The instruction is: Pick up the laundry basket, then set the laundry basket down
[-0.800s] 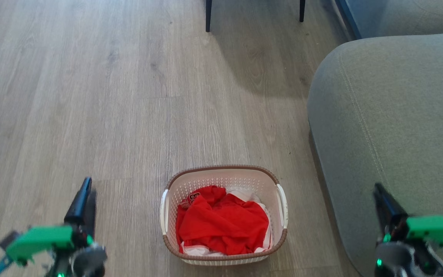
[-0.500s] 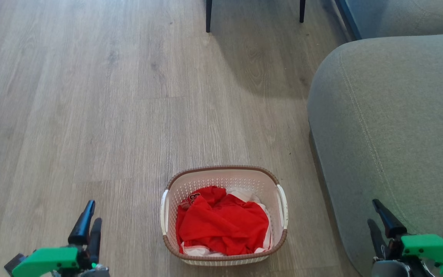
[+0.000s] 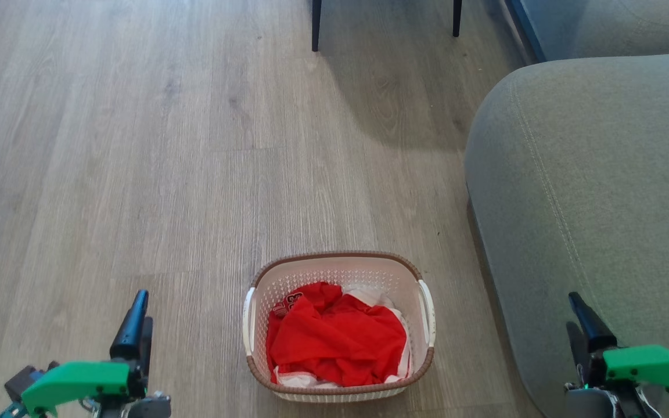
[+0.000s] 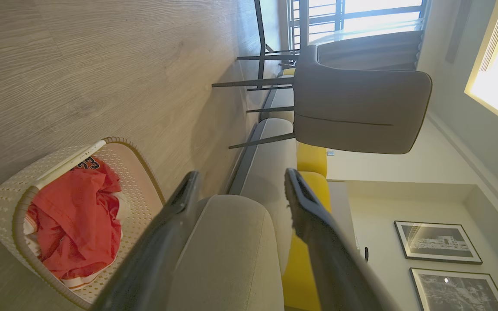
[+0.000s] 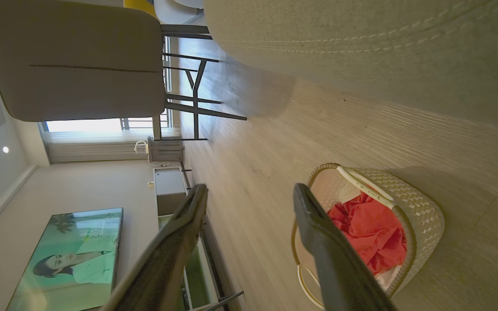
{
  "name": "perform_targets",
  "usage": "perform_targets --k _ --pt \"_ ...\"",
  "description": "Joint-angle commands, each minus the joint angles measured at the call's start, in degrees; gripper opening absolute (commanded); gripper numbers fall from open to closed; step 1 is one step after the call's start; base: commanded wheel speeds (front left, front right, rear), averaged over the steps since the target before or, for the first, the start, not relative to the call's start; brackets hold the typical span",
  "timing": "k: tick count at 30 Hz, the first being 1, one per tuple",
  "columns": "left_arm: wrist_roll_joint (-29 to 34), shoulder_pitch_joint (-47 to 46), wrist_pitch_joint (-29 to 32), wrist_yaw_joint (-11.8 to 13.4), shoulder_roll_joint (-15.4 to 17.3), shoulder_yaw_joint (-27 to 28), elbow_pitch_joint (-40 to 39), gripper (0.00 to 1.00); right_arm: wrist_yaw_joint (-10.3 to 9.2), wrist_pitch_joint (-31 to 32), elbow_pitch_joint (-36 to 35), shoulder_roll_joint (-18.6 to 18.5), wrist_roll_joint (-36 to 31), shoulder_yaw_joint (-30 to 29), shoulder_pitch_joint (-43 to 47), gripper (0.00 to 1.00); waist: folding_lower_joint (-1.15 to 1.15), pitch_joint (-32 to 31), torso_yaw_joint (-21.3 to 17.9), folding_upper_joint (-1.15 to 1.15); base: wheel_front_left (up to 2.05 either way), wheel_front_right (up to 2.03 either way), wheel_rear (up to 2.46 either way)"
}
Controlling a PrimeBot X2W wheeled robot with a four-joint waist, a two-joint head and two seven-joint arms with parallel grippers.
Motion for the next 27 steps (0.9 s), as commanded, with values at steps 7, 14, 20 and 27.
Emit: perform_targets --k 7,14,20,27 --pt "6.5 -3.0 -1.5 1.0 0.3 -0.9 -4.4 1.00 -0.02 -1.6 -4.3 -0.4 -7.3 1.1 -2.0 1.00 0.00 -0.1 0.1 0.00 0.00 0.00 0.00" --pt "13.9 -3.0 -2.7 2.0 0.3 -2.2 -6.1 1.00 -0.02 -2.8 -6.1 -0.5 -13.8 2.1 -1.7 1.00 0.00 -0.1 0.1 0.00 0.00 0.00 0.00" --pt "20.9 -3.0 -3.7 2.7 0.3 -3.3 -7.0 1.00 -0.03 -3.8 -7.2 -0.5 -19.3 3.1 -1.4 1.00 0.00 -0.2 0.1 0.00 0.00 0.00 0.00" --pt "27.8 -2.8 -4.9 3.5 0.4 -4.3 -7.7 1.00 -0.03 -5.0 -8.3 -0.6 -24.7 3.9 -1.1 1.00 0.00 -0.2 0.1 0.00 0.00 0.00 0.00"
